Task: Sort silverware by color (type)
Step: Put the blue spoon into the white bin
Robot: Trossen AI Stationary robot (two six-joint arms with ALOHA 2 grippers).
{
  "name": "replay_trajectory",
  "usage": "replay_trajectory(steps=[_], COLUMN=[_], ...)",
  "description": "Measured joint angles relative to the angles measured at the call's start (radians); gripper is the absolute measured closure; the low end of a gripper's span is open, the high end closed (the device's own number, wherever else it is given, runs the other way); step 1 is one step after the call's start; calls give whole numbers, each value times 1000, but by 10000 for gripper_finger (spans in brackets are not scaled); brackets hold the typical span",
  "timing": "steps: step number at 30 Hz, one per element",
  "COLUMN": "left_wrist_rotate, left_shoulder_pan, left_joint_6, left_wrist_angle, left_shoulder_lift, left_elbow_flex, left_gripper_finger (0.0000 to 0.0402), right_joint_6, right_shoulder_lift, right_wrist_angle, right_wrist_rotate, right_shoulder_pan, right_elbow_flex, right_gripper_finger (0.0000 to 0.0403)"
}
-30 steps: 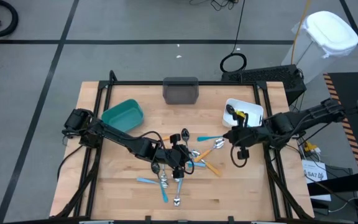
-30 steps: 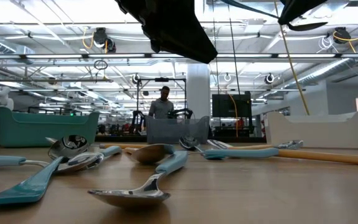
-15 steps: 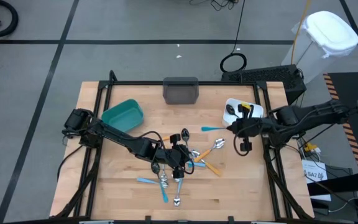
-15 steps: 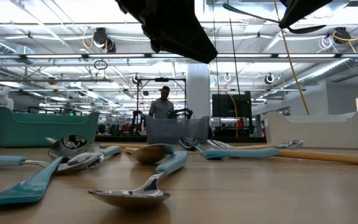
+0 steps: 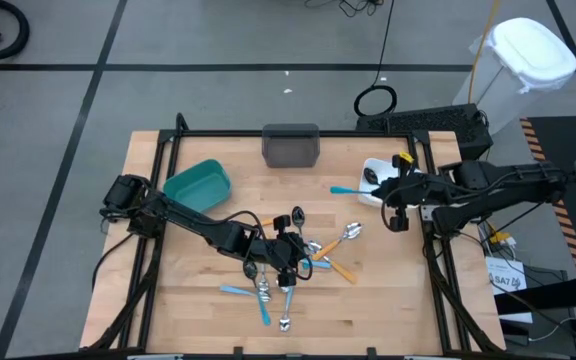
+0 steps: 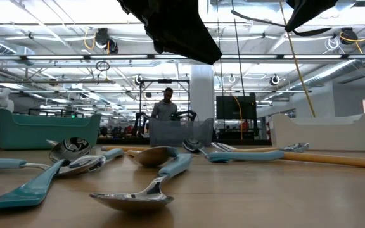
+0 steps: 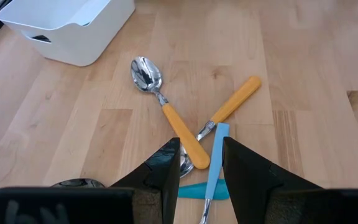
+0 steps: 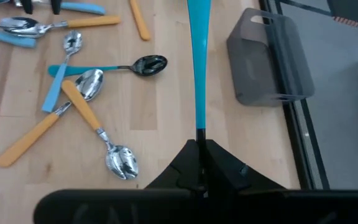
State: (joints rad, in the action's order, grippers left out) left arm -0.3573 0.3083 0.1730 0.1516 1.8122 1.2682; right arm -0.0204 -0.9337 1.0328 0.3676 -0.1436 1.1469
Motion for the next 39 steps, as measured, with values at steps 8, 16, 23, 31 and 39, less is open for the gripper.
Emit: replay_trajectory(steps=[8, 16, 23, 31, 39], left_wrist_rotate=[0, 0, 0, 0, 0], left_shoulder_pan=[0, 0, 0, 0, 0], left_joint_6=[0, 0, 0, 0, 0], left_wrist_angle=[0, 0, 0, 0, 0], left_shoulder_lift=[0, 0, 0, 0, 0], left_elbow_flex=[0, 0, 0, 0, 0], left_gripper_finger=[282, 282, 282, 282, 282], right_joint_6=[15, 62, 101, 151, 234], right_shoulder_lift=[4, 5, 5, 5, 4], right_wrist_angle=[28, 83, 103, 137, 190], right_wrist_rotate=[3, 50, 58, 128, 135], right_shoulder_pan=[39, 59, 60, 60, 60], right_elbow_flex=[0, 0, 0, 0, 0], right_gripper_finger=[395, 395, 395, 395, 395])
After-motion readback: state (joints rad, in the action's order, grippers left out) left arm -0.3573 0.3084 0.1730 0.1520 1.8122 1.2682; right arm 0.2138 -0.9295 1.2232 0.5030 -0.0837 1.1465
